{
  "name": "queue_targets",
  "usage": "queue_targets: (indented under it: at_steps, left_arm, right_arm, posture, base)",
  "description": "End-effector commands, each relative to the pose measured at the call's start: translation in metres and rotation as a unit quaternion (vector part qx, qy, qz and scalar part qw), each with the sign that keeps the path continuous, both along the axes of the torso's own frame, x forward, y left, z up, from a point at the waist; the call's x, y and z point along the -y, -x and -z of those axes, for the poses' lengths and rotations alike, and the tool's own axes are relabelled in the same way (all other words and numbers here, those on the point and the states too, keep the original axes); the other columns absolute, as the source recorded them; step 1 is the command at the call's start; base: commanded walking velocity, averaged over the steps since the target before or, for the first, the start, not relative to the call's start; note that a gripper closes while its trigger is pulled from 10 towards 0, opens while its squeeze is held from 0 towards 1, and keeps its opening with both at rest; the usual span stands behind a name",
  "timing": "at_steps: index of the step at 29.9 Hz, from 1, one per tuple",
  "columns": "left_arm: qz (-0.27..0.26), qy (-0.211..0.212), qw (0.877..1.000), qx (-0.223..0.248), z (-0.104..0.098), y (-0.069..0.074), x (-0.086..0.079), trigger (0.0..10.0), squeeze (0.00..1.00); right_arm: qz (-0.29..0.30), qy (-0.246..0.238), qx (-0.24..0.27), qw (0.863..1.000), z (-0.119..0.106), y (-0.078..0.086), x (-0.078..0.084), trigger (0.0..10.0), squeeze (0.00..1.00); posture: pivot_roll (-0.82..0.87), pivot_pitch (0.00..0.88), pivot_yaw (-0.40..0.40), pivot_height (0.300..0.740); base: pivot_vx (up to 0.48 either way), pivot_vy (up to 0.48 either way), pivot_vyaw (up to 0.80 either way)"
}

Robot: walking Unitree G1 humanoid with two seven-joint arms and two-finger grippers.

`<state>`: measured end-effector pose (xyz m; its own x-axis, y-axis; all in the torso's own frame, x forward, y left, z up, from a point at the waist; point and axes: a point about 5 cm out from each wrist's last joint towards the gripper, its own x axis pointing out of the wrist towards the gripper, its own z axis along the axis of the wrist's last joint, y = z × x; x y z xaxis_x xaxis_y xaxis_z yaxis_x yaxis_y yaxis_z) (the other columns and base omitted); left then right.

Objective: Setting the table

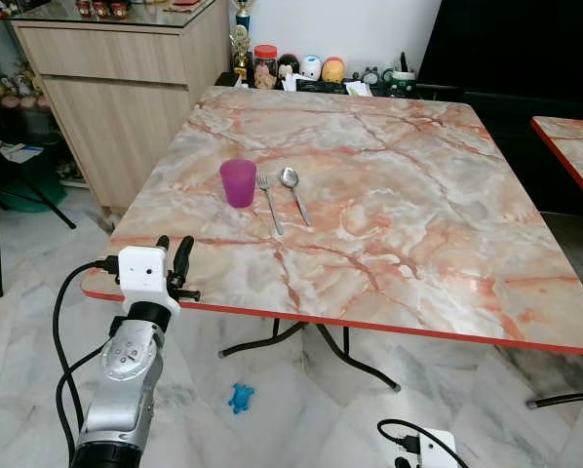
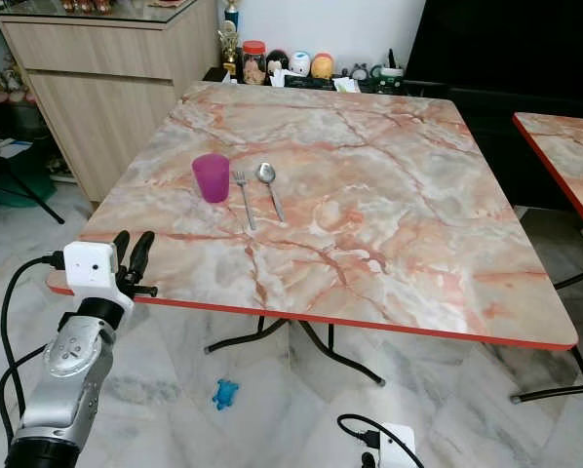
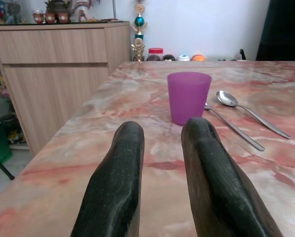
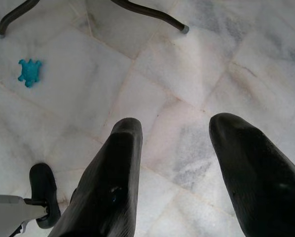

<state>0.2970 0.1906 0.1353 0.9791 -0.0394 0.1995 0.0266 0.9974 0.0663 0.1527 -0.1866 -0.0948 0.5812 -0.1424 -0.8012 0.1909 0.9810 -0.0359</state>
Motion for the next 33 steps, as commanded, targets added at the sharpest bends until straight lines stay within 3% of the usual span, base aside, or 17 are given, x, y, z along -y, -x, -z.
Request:
queue_targets:
  at_steps: [1,8,18,24,33]
  left_arm:
    - [0.0,0.008,1.0,0.008,-0.007,-0.001,0.0,10.0,0.0]
    - [0.003,0.01,1.0,0.005,-0.006,-0.001,0.001,10.0,0.0]
    - [0.009,0.019,1.0,0.018,-0.012,-0.003,0.005,10.0,0.0]
    - [0.008,0.02,1.0,0.02,-0.014,-0.004,0.004,10.0,0.0]
    - [0.01,0.018,0.999,0.027,-0.018,-0.005,0.006,10.0,0.0]
  right_arm:
    - [0.015,-0.001,0.005,1.0,0.0,0.001,0.002,10.0,0.0]
    - [0.02,-0.008,0.009,1.0,0.0,0.001,0.001,10.0,0.0]
    - [0.029,-0.005,0.014,0.999,-0.001,0.001,0.001,10.0,0.0]
    - [0.03,-0.006,0.015,0.999,-0.001,0.0,0.001,10.0,0.0]
    - [0.027,-0.003,0.019,0.999,-0.002,-0.001,0.001,10.0,0.0]
  posture:
    - [0.12,0.0,-0.056,0.74]
    - [0.12,0.0,-0.058,0.74]
    - [0.12,0.0,-0.057,0.74]
    - [0.12,0.0,-0.055,0.74]
    - [0.13,0.0,-0.056,0.74]
  base:
    - [0.0,0.0,0.0]
    - [0.0,0.0,-0.51]
    - [0.0,0.0,-0.06]
    - [0.0,0.454,-0.69]
    - [0.0,0.0,-0.05]
